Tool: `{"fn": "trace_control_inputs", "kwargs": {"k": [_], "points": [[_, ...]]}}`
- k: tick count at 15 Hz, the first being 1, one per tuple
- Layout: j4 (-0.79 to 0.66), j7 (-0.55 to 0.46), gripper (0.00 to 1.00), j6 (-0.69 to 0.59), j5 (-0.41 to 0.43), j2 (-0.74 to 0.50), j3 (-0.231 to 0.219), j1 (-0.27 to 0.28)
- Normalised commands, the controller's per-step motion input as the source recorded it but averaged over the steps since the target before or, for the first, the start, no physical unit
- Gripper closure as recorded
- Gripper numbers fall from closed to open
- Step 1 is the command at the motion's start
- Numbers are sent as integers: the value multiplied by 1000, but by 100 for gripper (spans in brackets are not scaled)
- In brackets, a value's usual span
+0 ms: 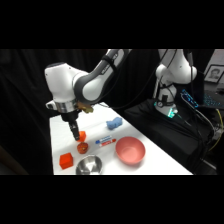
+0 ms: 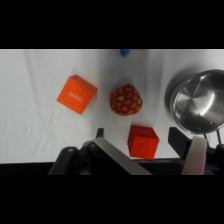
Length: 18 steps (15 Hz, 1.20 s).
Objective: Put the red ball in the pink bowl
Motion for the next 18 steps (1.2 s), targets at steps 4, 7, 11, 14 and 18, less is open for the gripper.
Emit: {"fn": "trace_control_inputs", "kwargs": {"k": [4,7,11,14,18], "points": [[325,7,0,-93,68,253,84,-76],[287,17,0,-74,52,218,70,-69],[261,25,0,-65,46,199,61,-68],[253,17,0,-80,54,177,66,-74],[270,0,0,-64,57,175,73,-78]]}}
